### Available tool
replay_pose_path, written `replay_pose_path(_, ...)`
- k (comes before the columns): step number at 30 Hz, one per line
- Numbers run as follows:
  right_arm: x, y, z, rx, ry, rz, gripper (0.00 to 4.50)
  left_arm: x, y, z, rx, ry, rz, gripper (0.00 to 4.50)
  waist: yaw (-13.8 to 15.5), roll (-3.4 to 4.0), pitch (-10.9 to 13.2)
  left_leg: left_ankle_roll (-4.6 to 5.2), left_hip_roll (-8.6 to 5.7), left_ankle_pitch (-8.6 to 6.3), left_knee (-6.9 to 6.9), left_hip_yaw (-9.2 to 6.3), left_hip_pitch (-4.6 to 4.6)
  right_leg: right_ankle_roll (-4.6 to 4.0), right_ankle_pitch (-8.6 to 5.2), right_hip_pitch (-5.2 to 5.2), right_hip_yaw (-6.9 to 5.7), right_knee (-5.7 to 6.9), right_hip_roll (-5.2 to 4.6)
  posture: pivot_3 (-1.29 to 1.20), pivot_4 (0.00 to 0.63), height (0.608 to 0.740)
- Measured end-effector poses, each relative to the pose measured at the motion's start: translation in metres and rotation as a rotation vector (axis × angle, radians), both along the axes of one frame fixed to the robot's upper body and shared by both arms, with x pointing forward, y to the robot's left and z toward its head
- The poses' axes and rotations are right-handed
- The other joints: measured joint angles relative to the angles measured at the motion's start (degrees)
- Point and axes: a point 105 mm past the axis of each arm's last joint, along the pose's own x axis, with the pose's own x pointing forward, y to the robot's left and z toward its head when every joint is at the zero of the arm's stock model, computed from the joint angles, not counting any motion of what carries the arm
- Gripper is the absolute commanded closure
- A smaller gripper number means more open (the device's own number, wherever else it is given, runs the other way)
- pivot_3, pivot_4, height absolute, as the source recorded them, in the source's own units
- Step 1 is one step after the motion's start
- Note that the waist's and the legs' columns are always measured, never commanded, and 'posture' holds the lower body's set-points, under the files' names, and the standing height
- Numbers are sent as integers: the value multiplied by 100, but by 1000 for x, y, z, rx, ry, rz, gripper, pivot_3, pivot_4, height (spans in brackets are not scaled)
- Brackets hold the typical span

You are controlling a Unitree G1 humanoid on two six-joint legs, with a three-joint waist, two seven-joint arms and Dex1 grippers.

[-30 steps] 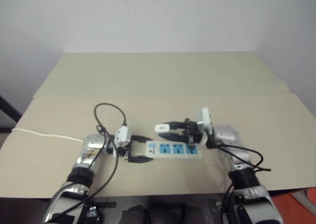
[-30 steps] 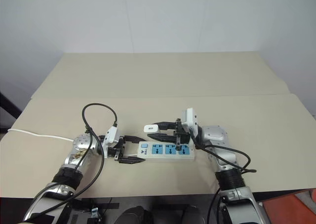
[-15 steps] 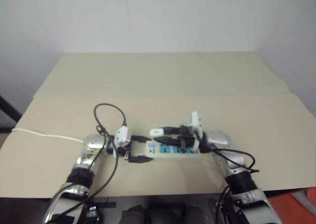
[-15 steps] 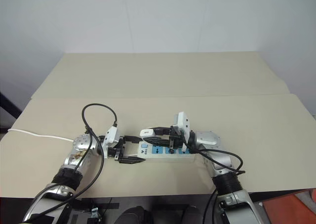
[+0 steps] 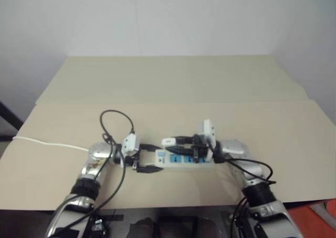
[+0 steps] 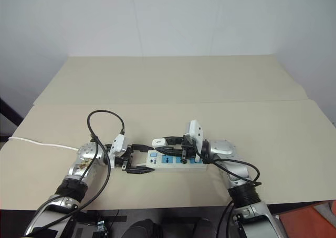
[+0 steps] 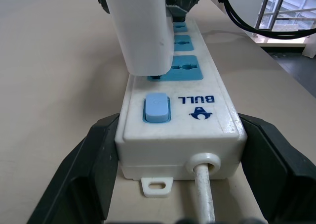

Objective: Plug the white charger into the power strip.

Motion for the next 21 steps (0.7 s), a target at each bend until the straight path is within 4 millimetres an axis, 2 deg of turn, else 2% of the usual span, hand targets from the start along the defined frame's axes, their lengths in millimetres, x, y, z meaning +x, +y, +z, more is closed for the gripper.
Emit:
replay_pose_path(9,11,-25,-1,-30,-21,-77,3403,0,0,0,1,2,-1,1247,3,0,0,0,2,0,-1,0,7,0,0,4,1,-4,0,0,150,740)
replay_pose_path(11,13,-32,-8,-54,-1,-98,3403,0,1,0,2,0,-3,1247,-3,-1,0,1,2,0,-3,1,5,-1,0,2,3,-4,0,0,150,740)
replay_pose_path(14,12,-21,-4,-4,26,-95,3403,0,1,0,1,0,-5,1247,0,-1,1,0,4,0,-3,1,3,-2,0,0,2,-3,0,0,150,740)
replay_pose_path(18,4,-1,15,66,8,-34,3403,0,0,0,-1,1,-5,1247,4,-1,1,0,4,0,-4,1,1,-2,1,-2,1,-2,0,0,150,740)
replay_pose_path(21,-1,8,21,75,0,2,3403,0,0,0,0,2,-5,1247,5,-1,0,0,4,0,-3,0,2,-2,1,-2,1,-3,0,0,150,740)
